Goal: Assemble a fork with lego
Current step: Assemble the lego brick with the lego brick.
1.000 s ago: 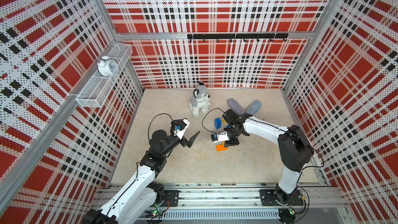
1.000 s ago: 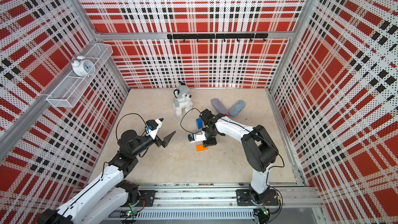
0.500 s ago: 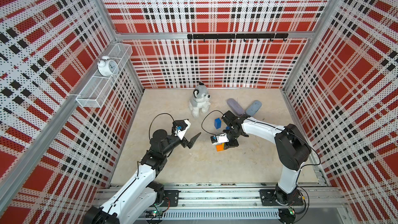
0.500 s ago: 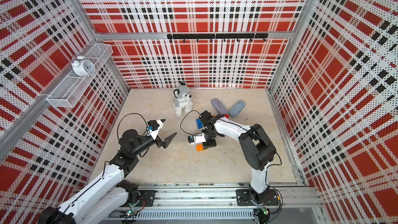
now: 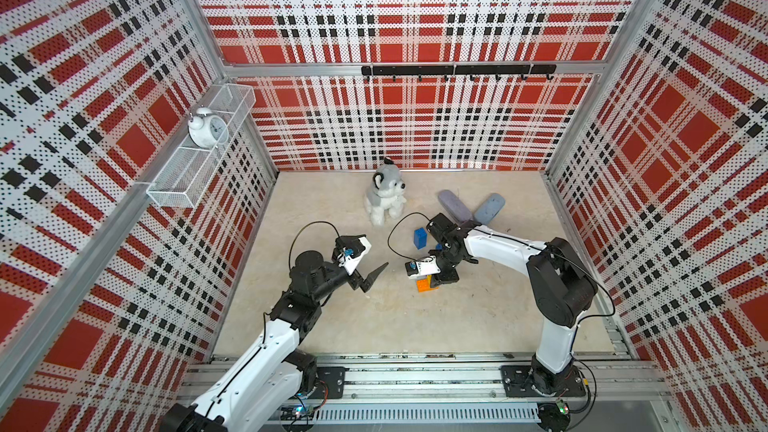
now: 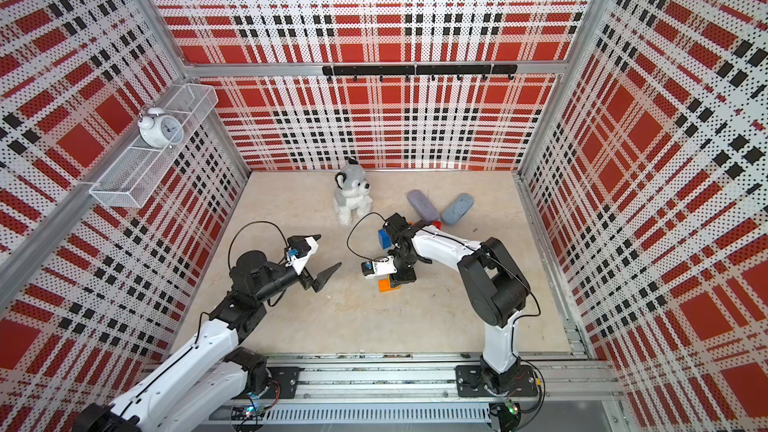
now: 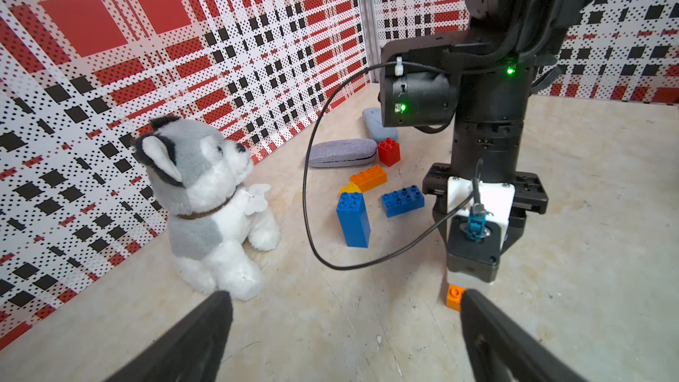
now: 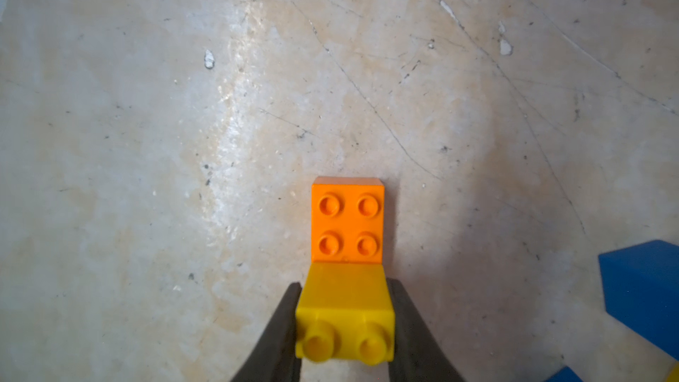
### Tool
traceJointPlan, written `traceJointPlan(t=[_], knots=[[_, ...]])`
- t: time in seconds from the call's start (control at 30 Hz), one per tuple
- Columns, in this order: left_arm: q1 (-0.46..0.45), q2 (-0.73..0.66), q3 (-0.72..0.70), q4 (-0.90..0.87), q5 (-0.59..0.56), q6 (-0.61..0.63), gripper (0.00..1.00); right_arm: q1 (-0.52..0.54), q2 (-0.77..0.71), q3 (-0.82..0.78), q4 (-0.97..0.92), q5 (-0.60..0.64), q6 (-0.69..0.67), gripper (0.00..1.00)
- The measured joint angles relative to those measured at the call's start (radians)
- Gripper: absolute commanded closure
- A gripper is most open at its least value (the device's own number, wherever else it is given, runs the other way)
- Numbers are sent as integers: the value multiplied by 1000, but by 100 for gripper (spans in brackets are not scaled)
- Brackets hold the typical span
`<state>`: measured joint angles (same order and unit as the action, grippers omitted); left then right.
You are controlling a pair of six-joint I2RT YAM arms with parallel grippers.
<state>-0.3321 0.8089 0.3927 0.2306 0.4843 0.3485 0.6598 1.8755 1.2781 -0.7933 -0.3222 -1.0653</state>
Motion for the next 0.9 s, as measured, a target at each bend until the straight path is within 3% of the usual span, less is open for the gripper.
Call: traceJointPlan(t=[0.67, 0.9], knots=[[0, 9, 0, -9, 5, 16, 2, 14, 73, 46, -10, -12, -8, 82], [0, 10, 0, -15, 6, 19, 2, -7, 37, 40, -1, -5, 9, 81]])
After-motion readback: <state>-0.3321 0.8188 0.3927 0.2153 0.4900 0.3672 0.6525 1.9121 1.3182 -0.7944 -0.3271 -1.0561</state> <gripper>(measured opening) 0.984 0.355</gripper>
